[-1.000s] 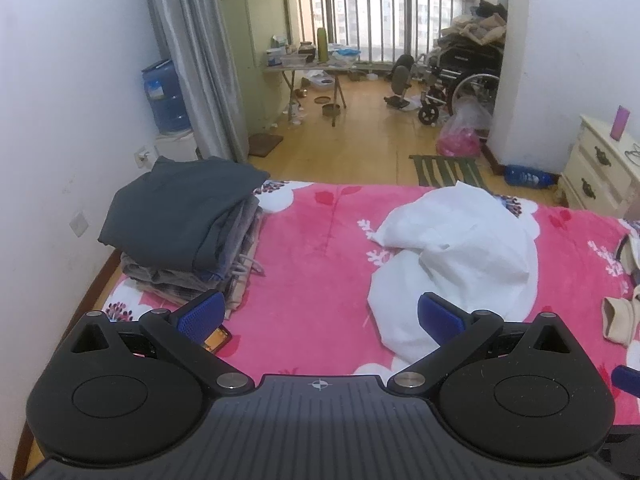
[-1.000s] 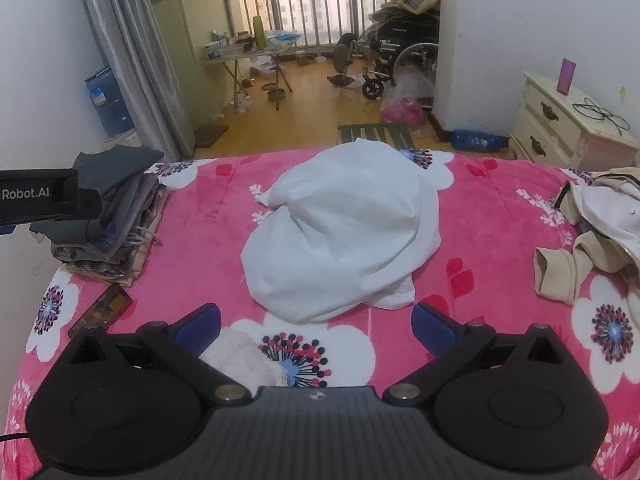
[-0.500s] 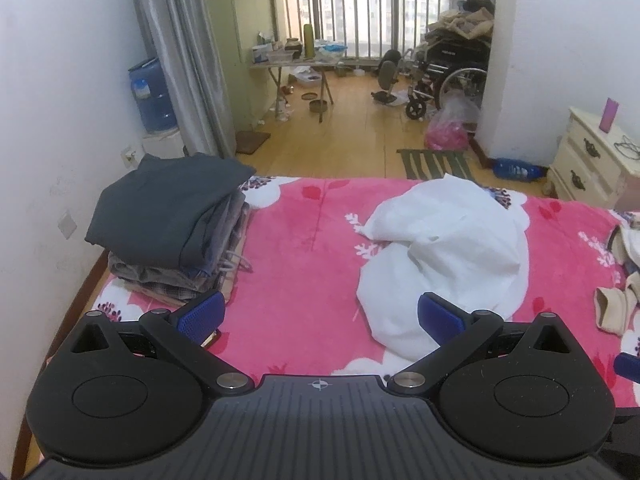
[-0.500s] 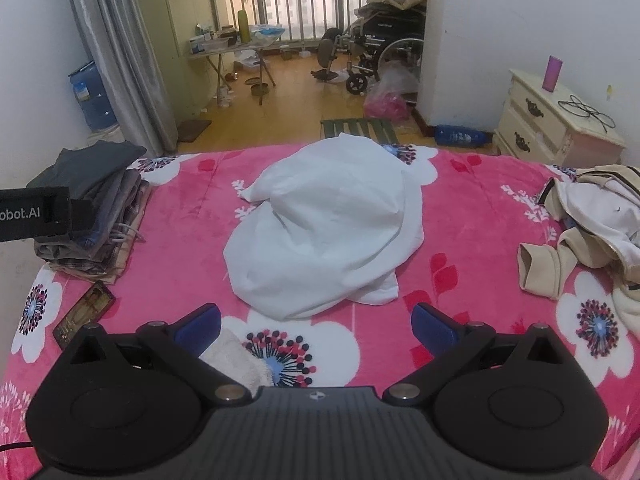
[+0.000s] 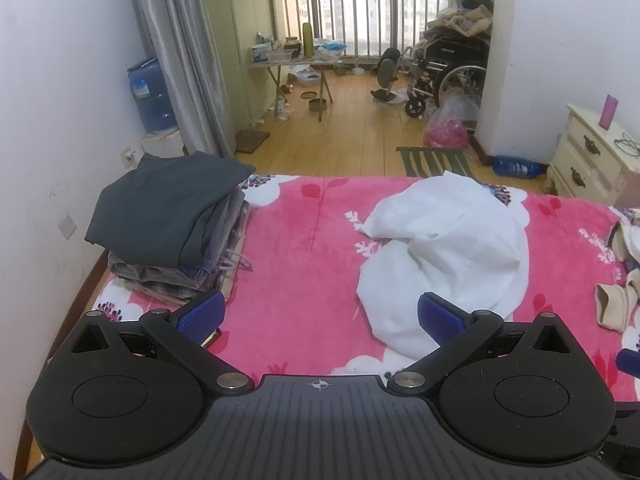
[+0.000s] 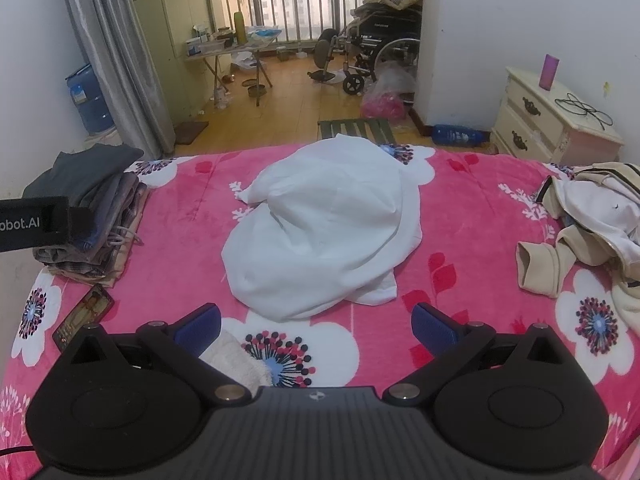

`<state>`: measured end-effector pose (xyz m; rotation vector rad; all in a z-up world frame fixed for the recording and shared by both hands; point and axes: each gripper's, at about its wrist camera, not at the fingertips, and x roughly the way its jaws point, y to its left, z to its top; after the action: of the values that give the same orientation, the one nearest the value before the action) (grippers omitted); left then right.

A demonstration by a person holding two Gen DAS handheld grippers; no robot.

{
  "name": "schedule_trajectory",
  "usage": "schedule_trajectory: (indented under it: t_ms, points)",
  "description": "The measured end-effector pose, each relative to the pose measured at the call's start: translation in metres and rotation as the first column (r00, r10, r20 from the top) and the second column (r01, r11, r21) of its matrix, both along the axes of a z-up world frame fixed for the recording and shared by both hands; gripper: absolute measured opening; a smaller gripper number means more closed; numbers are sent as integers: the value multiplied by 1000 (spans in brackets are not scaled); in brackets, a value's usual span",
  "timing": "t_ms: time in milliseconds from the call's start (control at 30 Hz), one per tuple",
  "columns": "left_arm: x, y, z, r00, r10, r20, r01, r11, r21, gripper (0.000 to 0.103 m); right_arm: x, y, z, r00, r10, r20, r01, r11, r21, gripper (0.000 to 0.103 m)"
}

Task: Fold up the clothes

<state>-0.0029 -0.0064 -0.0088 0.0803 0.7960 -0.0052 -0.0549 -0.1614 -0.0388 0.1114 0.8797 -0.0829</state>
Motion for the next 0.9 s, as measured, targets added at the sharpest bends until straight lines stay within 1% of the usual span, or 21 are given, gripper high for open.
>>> schedule_trajectory:
  t_ms: [900]
  points:
    - [0, 1, -2, 1000, -3, 0, 3, 1000, 13, 103, -1, -5, -1, 1000, -19, 2, 19, 1000, 11, 103]
